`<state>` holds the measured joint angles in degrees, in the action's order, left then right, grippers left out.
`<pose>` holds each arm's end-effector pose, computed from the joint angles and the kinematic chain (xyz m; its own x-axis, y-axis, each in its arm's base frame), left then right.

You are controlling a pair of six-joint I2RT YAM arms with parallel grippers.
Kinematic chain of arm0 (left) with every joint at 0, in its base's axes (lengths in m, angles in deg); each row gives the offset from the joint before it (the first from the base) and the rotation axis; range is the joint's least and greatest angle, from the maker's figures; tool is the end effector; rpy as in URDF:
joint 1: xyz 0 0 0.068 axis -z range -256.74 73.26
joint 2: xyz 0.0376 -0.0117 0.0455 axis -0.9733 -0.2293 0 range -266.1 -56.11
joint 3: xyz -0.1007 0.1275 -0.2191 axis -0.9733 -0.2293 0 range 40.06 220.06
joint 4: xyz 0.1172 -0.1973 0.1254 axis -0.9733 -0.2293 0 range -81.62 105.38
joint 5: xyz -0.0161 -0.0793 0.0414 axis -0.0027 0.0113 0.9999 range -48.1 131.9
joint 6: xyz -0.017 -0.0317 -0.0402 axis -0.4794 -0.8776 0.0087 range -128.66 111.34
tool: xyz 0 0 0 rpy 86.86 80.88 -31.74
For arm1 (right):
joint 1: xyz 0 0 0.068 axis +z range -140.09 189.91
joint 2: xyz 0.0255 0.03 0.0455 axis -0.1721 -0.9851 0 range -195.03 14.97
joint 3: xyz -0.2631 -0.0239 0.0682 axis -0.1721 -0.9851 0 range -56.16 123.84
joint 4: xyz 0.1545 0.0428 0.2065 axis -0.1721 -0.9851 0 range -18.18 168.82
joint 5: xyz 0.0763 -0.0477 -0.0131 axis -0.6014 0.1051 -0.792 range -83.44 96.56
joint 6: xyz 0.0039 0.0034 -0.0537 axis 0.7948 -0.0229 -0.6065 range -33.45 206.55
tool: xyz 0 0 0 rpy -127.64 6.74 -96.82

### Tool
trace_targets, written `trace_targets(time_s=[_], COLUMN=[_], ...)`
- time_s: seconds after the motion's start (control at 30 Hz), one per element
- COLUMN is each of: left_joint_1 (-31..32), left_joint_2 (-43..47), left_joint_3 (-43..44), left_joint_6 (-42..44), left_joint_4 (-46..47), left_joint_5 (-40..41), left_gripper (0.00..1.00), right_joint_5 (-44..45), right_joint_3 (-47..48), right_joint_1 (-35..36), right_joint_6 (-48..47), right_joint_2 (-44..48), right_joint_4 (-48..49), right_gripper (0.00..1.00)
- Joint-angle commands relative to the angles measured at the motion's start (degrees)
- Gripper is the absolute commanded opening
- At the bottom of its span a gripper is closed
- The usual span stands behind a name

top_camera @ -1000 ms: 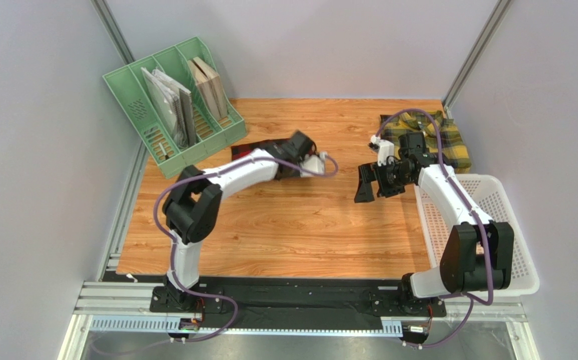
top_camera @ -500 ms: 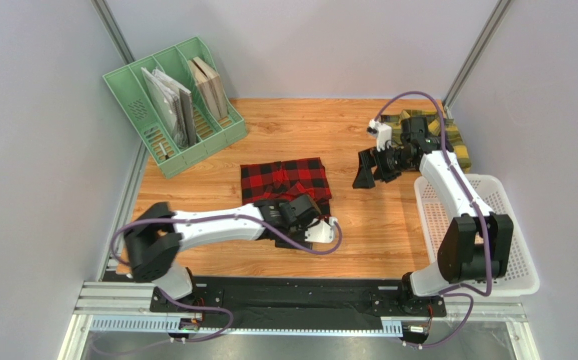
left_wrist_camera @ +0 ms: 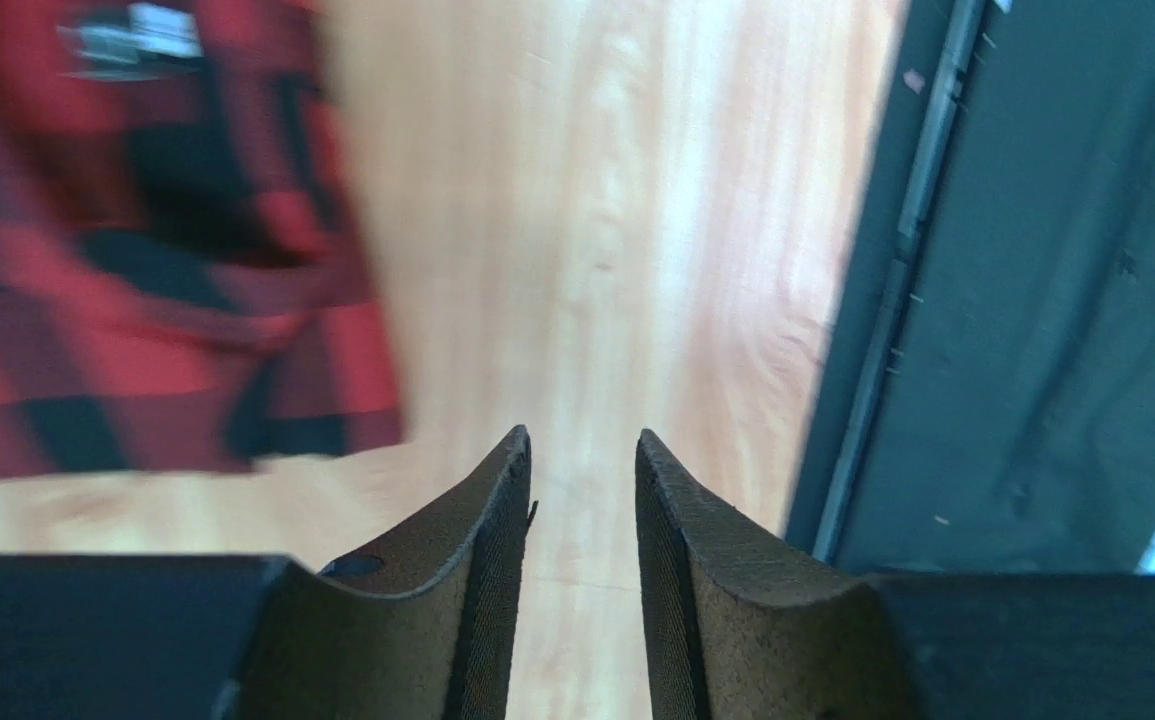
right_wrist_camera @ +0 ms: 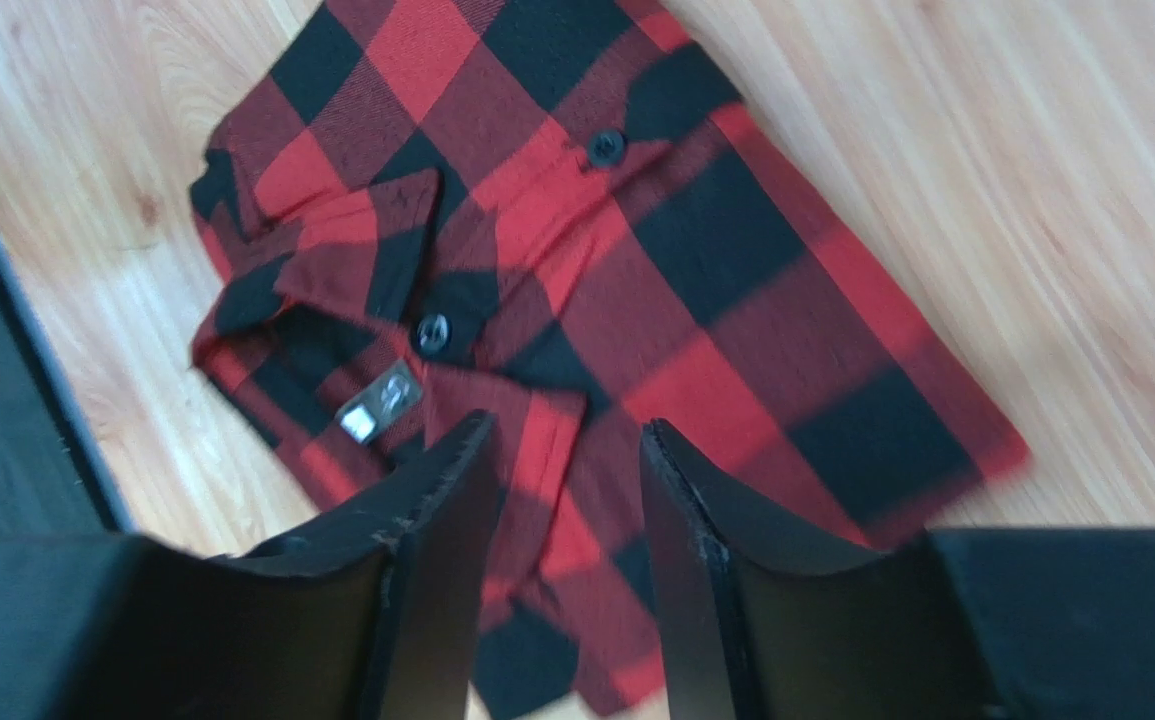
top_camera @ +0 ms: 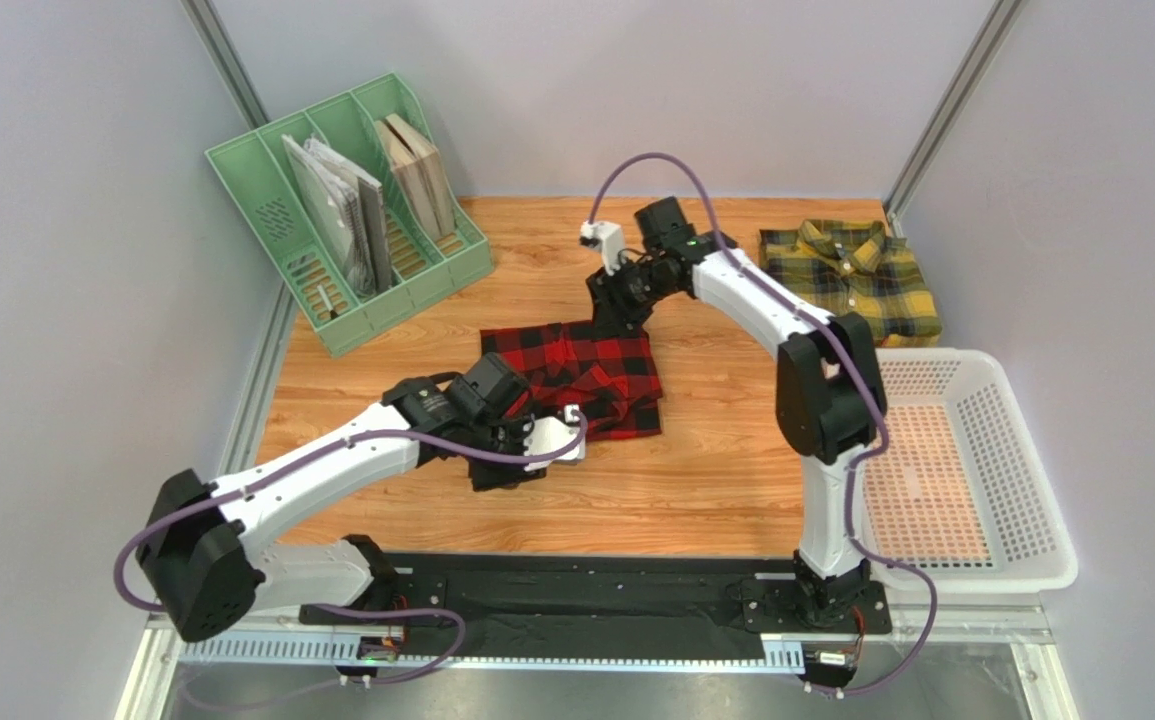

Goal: Fold and stack the long sleeve shirts
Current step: Fold the shirt

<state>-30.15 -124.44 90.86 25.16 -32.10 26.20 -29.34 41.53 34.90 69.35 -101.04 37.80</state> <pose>0.1443 -0.1664 0.2441 -0.0844 0.8691 -0.4875 0.9930 0.1141 0.0315 0.3897 0.2046 0.2422 -0.5635 -0.5268 -0.6364 -0.8163 0.4733 0.3311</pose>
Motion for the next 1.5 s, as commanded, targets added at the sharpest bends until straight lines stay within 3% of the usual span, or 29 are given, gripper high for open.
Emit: trace_targets(time_s=[0.0,0.2,0.4,0.53,0.6,0.67,0.7,0.77,0.87,0.97,1.07,1.17,1.27,1.33,1.37,1.47], left_joint_1=[-0.1,-6.7,-19.6,-20.7,-22.1,-23.1,-24.5,-26.4,-30.6,-31.5,-31.0,-28.1,-24.5,-22.3,-21.1,-20.7], left_joint_2=[-4.9,-18.1,-33.0,-39.1,-41.5,-43.4,-44.4,-43.3,-37.4,-29.3,-22.1,-16.6,-18.1,-19.5,-21.1,-26.3], left_joint_3=[-1.2,0.6,9.7,18.8,26.3,35.2,37.7,40.3,35.4,24.9,13.7,6.2,5.4,4.2,3.8,2.9], left_joint_6=[0.1,-4.0,-9.2,-11.1,-14.0,-17.5,-18.4,-21.4,-25.2,-28.3,-35.4,-38.0,-38.9,-39.4,-39.5,-42.0], left_joint_4=[0.7,9.9,12.1,11.8,10.8,8.3,6.0,5.1,4.9,6.3,10.8,15.9,15.1,15.2,15.4,18.8], left_joint_5=[-3.9,-1.3,-6.0,-2.0,-0.1,-2.4,-3.4,-7.7,-14.8,-22.0,-28.4,-28.6,-33.0,-33.6,-33.3,-31.6], left_gripper=[0.36,0.32,0.32,0.35,0.41,0.45,0.51,0.54,0.57,0.58,0.6,0.61,0.58,0.5,0.37,0.33], right_joint_5=[2.6,7.8,6.9,-4.6,-9.1,-14.0,-15.2,-16.4,-16.7,-8.5,1.5,6.8,9.0,9.2,8.8,6.4], right_joint_3=[3.9,-2.8,-16.8,-27.1,-32.4,-32.6,-30.9,-29.2,-26.7,-24.0,-23.1,-21.6,-18.9,-17.8,-17.1,-18.1], right_joint_1=[1.1,1.0,1.2,3.6,8.7,15.5,17.2,16.9,9.8,5.2,4.6,3.5,1.5,0.0,-1.7,-4.9], right_joint_6=[-0.6,-4.6,-2.0,5.6,13.7,19.8,19.7,19.8,18.5,8.1,-2.3,-7.6,-9.0,-8.2,-7.8,-5.4], right_joint_2=[-5.6,-5.8,2.4,8.1,10.3,11.2,13.2,16.3,21.1,22.5,20.1,14.7,8.7,6.3,4.5,3.0], right_joint_4=[2.1,2.5,2.6,1.9,7.0,9.3,8.9,8.2,6.1,1.7,0.4,0.4,-0.2,-0.7,-1.5,-3.7], right_gripper=[0.41,0.38,0.36,0.37,0.39,0.44,0.47,0.5,0.52,0.52,0.51,0.49,0.46,0.45,0.45,0.44])
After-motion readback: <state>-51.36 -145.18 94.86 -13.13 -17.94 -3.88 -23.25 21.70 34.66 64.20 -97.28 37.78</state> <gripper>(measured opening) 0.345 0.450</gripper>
